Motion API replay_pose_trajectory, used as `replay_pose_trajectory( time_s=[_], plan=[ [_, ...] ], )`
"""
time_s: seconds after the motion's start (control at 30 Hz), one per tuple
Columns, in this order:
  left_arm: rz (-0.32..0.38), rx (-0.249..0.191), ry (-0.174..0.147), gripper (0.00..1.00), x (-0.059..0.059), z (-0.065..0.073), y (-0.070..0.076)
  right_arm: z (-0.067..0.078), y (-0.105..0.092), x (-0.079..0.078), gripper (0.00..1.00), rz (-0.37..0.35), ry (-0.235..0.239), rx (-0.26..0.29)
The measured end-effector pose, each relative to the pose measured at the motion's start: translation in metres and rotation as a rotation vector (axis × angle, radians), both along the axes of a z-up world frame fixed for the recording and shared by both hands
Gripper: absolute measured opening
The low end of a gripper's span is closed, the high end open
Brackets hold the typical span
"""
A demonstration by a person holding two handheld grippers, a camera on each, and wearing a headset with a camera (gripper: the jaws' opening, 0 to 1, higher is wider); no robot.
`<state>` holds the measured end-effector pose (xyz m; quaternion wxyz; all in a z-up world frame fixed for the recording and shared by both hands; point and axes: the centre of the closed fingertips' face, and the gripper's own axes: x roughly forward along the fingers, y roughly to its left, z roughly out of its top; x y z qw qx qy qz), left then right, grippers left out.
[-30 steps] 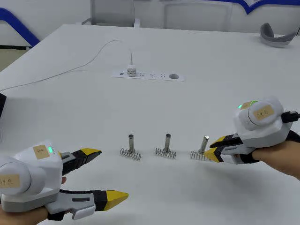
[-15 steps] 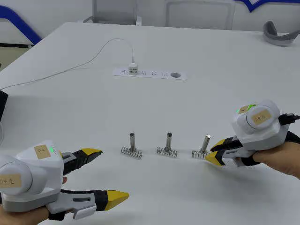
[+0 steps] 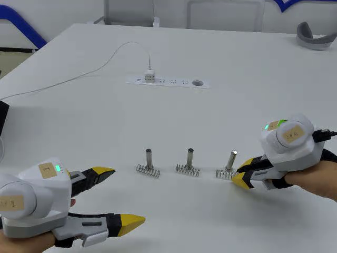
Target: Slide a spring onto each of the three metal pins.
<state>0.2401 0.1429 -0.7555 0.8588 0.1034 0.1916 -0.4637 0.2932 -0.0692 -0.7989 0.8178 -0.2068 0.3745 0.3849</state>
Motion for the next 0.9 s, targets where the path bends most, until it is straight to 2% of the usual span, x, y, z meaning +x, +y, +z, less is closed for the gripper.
replay_pose_trajectory(
  time_s=[0.9],
  plan=[
    [0.002,0.000,0.004,0.73,-0.0021,-0.0002,-0.0004,-0.0030,0.0021,-0.0063,0.16,0.029,0.007,-0.003]
  ],
)
